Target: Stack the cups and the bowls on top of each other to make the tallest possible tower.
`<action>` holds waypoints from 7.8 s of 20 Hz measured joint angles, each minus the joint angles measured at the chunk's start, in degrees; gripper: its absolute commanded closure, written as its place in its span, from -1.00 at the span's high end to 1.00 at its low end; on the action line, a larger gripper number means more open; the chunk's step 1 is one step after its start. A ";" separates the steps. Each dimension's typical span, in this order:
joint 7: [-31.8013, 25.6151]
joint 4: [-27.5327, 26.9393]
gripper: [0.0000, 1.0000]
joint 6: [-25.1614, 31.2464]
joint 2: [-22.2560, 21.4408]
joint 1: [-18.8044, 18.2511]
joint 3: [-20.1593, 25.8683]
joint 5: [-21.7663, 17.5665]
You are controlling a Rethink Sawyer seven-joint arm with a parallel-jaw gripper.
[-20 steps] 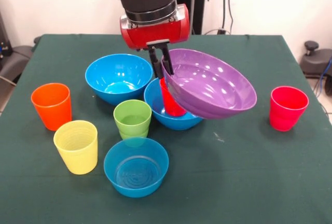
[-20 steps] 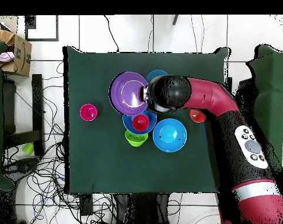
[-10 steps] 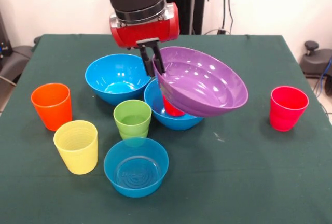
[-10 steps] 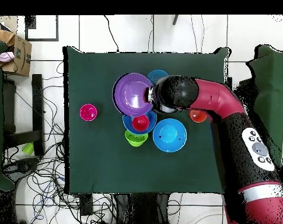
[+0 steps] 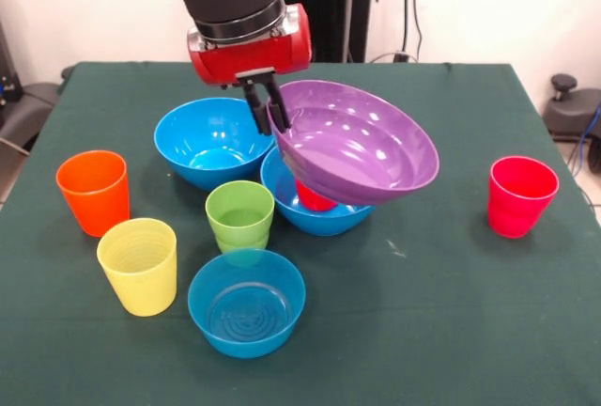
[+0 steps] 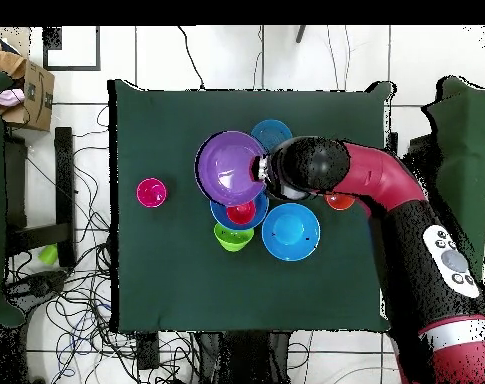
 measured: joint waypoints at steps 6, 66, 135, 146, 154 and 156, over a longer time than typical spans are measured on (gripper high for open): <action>0.00 1.77 -1.00 0.00 0.22 -0.60 1.56 0.00; -0.09 0.90 -1.00 13.29 14.29 -9.66 12.21 -0.55; -2.40 -0.94 -1.00 15.32 11.28 -18.58 20.29 -12.13; -2.40 6.92 -1.00 14.31 10.94 -23.73 21.68 -16.10; -2.40 9.23 -1.00 11.23 12.47 -23.87 22.43 -16.97; -2.40 9.58 -1.00 11.15 12.66 -23.87 22.58 -16.97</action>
